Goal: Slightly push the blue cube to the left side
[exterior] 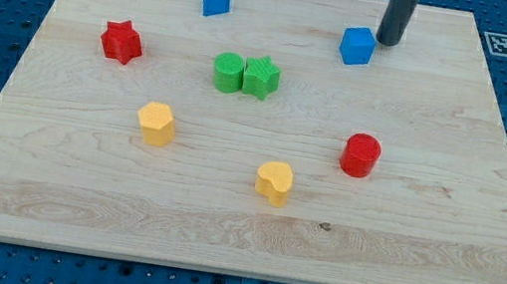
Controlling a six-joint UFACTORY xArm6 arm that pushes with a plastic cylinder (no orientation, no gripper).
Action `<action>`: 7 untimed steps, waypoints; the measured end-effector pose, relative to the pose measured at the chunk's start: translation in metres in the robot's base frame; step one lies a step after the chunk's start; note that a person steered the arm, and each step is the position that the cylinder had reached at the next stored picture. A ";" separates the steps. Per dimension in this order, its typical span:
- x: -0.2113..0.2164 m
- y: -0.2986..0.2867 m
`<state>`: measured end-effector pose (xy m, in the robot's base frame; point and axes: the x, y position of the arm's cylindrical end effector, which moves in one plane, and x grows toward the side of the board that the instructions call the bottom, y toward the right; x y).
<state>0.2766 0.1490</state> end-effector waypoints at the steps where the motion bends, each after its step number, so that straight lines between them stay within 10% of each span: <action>1: -0.003 -0.035; 7: -0.029 -0.075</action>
